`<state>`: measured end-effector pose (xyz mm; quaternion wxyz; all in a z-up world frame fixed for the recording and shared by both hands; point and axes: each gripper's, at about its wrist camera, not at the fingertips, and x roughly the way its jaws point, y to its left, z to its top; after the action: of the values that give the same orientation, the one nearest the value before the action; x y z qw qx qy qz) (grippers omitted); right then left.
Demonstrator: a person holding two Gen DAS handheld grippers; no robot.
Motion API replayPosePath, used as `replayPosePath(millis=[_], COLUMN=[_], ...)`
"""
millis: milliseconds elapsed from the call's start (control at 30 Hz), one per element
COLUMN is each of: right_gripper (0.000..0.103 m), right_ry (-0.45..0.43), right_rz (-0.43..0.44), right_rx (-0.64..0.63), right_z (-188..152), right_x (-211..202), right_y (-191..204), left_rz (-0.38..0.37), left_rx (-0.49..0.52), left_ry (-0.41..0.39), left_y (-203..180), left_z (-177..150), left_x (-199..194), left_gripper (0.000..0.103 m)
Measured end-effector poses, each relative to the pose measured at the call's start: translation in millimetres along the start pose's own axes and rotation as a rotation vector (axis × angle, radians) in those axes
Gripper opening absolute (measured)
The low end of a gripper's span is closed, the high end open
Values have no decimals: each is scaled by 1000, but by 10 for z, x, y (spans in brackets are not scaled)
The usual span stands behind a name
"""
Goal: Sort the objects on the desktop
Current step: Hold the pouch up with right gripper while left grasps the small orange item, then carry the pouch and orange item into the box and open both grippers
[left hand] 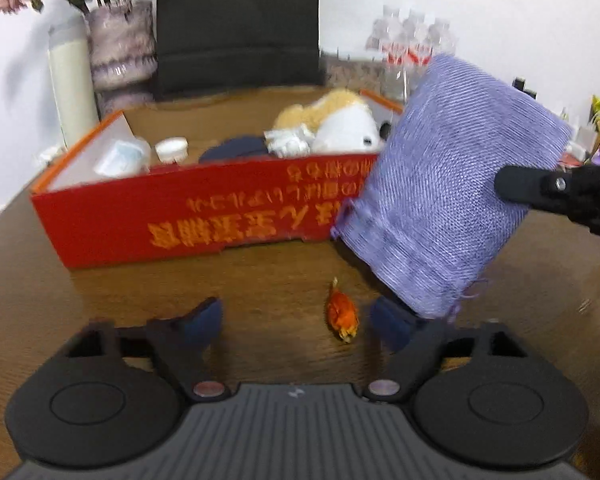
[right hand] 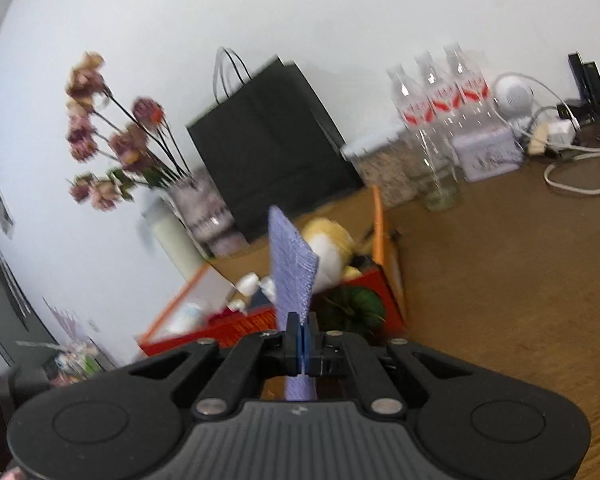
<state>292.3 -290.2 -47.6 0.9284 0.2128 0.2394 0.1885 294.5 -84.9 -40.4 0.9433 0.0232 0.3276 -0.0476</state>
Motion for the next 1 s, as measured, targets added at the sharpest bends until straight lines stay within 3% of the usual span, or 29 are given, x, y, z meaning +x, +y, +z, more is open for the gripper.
replayPosePath(millis=[67,100,167,200,367,633,1000], right_gripper=[1,1,1,0,1,1,1], right_ry=[30,42,61,65,63,-10,-100], right_rz=[-19,-24,-38,-40,-36,12,105], right_rx=[-14,-20,-41,-51,-75,-107,-127], right_z=[-30,-43,-81,-98,-148,-108,187], right_x=[45,64,86,88,67,-73,-139], right_y=[-13,-7,13,27,82,264,681], left_rz=[-5,-11,-28,-35,-53,-55,-73], left_rx=[-3,2,12,14,-12,-47,-116], left_ry=[-15,-20,-27,-28,-36,-99,-204], left_y=[-3,-11,-27,-27,3,109,379], left_z=[-1,-3,-14,-18,-32,6,278], left_x=[-13,-19,-40,-47,-76,-268,-598], left_gripper=[52,44,17,14,13,13,13])
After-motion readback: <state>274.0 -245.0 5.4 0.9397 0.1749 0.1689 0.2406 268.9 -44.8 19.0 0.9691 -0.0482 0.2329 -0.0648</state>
